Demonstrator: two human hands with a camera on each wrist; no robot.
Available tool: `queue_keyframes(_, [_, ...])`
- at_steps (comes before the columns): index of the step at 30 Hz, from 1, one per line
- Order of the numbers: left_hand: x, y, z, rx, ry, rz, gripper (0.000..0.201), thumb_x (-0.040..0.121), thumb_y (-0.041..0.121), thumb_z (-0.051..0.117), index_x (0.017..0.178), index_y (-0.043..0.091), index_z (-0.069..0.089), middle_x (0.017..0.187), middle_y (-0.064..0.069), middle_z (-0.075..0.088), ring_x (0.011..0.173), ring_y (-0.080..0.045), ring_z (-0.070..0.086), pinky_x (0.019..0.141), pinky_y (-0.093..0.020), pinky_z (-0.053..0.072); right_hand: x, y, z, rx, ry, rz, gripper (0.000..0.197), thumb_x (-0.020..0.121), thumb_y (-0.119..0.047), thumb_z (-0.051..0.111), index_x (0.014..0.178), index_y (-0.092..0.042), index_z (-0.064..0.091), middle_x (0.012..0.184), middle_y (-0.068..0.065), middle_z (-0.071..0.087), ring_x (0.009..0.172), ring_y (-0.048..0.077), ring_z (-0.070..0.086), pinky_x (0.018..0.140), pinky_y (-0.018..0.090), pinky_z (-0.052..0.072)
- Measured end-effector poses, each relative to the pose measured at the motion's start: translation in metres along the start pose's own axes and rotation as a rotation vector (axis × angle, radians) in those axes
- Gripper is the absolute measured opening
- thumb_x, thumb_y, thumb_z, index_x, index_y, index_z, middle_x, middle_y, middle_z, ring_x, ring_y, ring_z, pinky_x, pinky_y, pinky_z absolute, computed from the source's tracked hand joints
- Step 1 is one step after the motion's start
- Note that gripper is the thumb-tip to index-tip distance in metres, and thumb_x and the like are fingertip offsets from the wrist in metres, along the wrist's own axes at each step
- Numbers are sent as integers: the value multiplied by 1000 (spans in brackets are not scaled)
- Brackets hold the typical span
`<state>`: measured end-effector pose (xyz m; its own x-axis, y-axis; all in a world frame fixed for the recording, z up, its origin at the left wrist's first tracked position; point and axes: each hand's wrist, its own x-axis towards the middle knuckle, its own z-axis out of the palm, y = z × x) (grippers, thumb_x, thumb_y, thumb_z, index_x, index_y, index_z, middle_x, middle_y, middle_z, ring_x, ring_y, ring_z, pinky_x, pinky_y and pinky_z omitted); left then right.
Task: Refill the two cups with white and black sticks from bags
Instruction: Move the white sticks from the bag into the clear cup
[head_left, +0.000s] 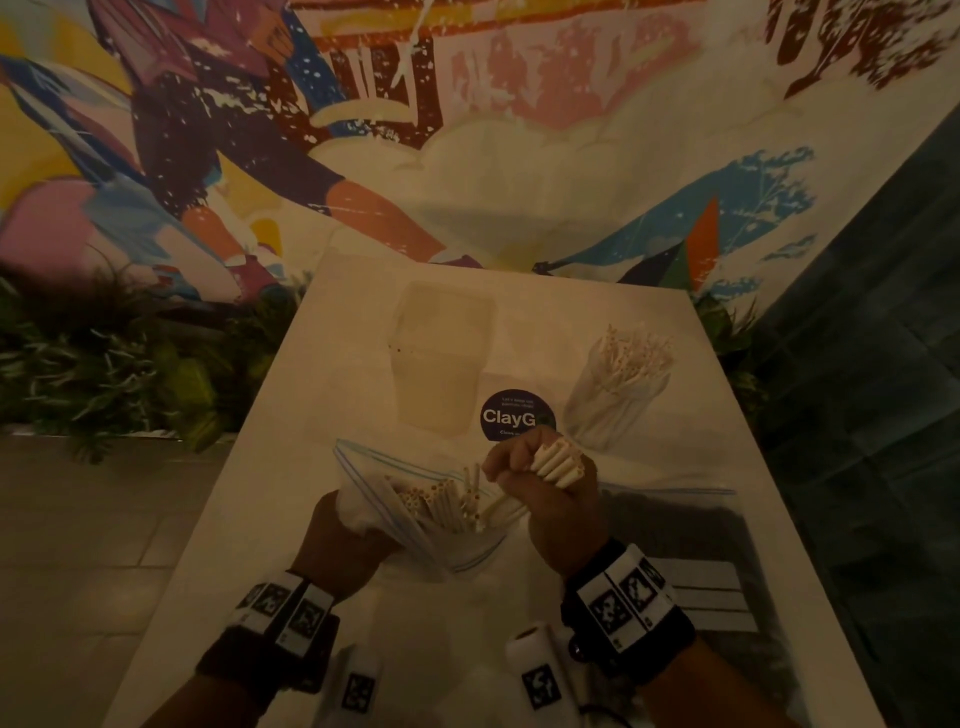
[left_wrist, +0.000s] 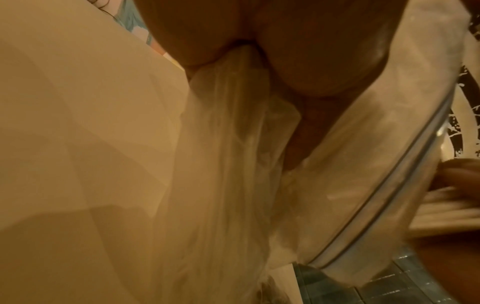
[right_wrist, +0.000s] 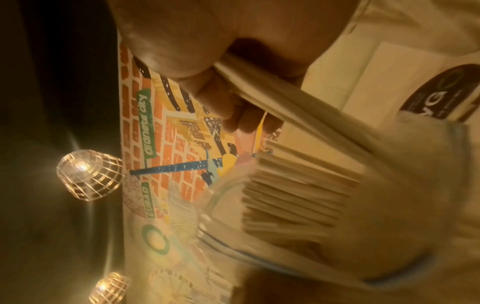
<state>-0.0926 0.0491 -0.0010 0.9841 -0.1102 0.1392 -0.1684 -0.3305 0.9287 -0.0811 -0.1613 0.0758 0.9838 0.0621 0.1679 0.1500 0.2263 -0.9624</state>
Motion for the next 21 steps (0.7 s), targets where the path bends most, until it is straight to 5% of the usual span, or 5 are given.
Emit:
queue_keyframes(10, [-2,-2,-2,-45,35,-55,41,50,49,73,90,54,66,88,29,69,81,9,64,66,-6,48,26,-73,-9,79,-18,-227,34,64,11,56,62,-23,56,68,11,63,54,24,55,53,24,45])
queue_keyframes(17, [-2,-6,-1,18,2,-87,46,50,50,69,92,66,58,91,40,63,85,16,59,73,-6,48,86,-108,-52,-213,265,-544,46,74,20,53,63,-25,59,74,-5,70,72,19,64,71,29,51])
queue_keyframes(21, [-3,-5,0,-19,12,-100,45,48,46,71,90,59,62,90,33,66,83,11,62,68,-8,50,105,-120,-75,-241,506,-366,35,82,7,56,73,-25,66,68,-14,70,68,1,64,66,16,50])
